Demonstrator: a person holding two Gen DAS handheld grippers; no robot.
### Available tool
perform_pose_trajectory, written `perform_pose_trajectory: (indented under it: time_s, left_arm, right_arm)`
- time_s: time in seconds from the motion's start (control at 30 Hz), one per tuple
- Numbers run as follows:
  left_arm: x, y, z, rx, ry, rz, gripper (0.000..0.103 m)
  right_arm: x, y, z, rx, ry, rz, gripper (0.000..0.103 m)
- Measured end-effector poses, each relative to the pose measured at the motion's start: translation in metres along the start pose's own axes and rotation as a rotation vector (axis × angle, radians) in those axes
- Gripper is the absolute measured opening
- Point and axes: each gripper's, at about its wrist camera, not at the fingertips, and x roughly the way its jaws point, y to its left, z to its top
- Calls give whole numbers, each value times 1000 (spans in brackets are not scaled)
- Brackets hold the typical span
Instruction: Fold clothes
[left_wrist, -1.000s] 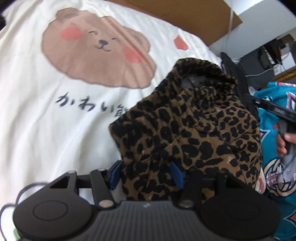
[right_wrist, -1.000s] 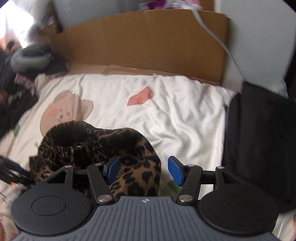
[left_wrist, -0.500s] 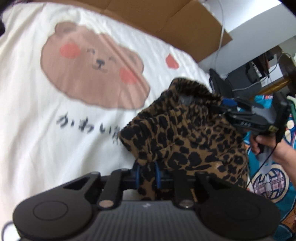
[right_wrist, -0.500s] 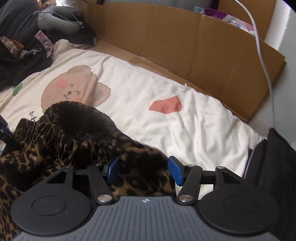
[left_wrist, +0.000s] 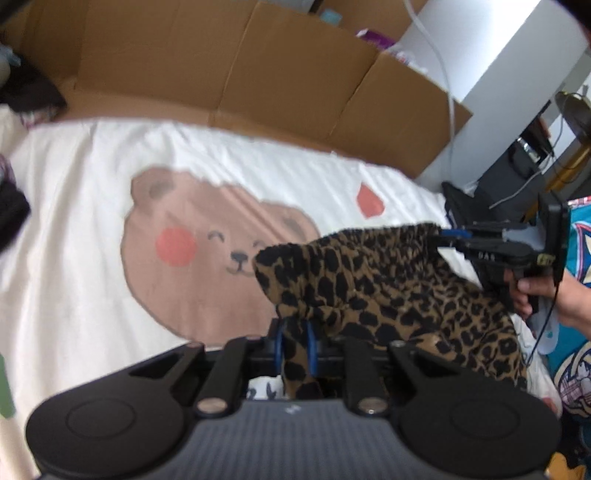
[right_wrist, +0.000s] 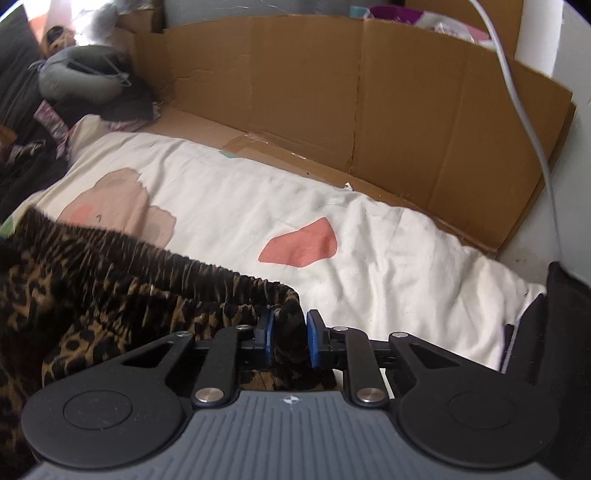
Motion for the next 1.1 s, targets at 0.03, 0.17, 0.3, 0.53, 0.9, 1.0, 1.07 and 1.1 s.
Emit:
perform_pose_trajectory:
  time_s: [0.03, 0.17, 0.3, 0.53, 0.9, 1.0, 1.07, 1.1]
  left_arm:
    - [2, 1, -2, -9, 9, 5, 21]
    - [7, 8, -6, -53, 17, 3, 40]
    - [14, 15, -8, -96, 37, -15, 54]
    - [43, 17, -11, -163, 82, 3, 57]
    - [49, 7, -4, -139, 38, -1, 13]
    - [29, 3, -1, -108, -4, -3, 12]
    - [14, 0, 1, -95, -30, -6, 11]
    - [6, -3, 3, -81, -43, -7, 11]
  right_arm:
    - [3, -2, 1, 21, 5, 9, 26]
    - [2, -12, 3, 70, 0, 61, 48]
    - [-1, -18, -3, 51, 14, 93, 56]
    - [15, -15, -17, 41, 51, 100, 59]
    - [22, -18, -20, 138, 56, 97, 14]
    - [4, -20, -14, 118, 18, 92, 12]
    - [-11, -19, -8, 111, -3, 89, 11]
    - [-18, -19, -5, 106, -12, 87, 11]
